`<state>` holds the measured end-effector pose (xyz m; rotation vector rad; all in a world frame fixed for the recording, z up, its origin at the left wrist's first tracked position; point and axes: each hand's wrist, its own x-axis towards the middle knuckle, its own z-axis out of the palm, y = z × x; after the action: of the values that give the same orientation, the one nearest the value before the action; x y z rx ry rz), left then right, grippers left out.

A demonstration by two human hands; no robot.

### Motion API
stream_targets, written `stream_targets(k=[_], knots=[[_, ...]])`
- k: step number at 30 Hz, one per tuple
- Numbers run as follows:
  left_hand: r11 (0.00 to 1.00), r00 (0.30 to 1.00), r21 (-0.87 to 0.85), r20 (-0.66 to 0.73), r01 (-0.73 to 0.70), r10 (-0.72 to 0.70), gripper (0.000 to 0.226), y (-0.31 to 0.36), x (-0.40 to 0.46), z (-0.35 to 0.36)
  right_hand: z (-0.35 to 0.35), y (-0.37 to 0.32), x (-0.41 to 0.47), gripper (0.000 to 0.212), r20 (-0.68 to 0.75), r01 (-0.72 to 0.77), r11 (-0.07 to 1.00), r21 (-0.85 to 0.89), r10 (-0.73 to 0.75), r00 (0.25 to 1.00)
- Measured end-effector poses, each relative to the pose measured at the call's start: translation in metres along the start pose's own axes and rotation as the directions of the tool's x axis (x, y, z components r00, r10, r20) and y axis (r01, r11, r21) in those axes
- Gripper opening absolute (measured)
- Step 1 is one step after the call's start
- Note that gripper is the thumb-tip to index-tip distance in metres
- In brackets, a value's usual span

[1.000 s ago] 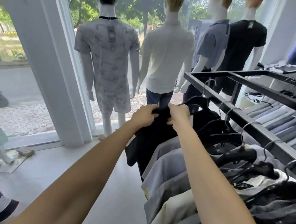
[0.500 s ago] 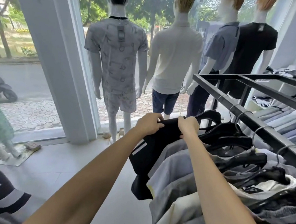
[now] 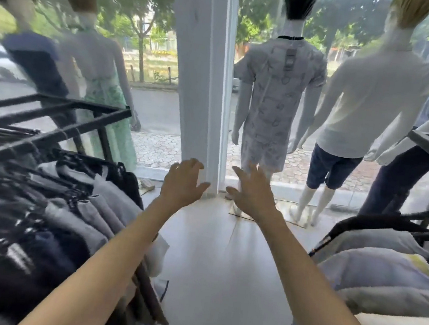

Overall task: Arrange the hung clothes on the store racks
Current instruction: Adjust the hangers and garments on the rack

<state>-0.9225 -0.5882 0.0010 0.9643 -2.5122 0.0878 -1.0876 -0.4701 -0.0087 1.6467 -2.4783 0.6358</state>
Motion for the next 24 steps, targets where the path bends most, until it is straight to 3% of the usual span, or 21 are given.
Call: stream_targets(k=[3,8,11,14,18,24], knots=[[0.989,0.994,0.107,-0.049,0.104,-0.099,0.056,-0.065,-0.040,-0.030,0.022,-0.064,0.003,0.066,0.036,0.169,0.985,0.025,-0.170,0.985],[0.900,0.951,0.306,-0.074,0.309,-0.301,0.030,-0.149,-0.110,-0.094,0.047,-0.176,-0.005,0.067,0.077,0.356,0.916,0.185,-0.374,0.924],[0.868,0.900,0.267,-0.002,0.420,-0.435,0.034,-0.184,-0.149,-0.111,0.057,-0.232,-0.018,0.068,0.112,0.431,0.872,0.233,-0.464,0.879],[0.871,0.882,0.207,0.068,0.445,-0.466,0.050,-0.198,-0.175,-0.110,0.070,-0.267,-0.032,0.067,0.149,0.446,0.834,0.326,-0.511,0.846],[0.867,0.862,0.152,0.120,0.475,-0.493,0.063,-0.195,-0.181,-0.110,0.082,-0.284,-0.042,0.071,0.161,0.487,0.826,0.285,-0.542,0.825],[0.852,0.853,-0.054,0.085,0.520,-0.515,0.033,-0.209,-0.181,-0.124,0.082,-0.287,-0.049,0.083,0.219,0.458,0.830,0.319,-0.535,0.816]])
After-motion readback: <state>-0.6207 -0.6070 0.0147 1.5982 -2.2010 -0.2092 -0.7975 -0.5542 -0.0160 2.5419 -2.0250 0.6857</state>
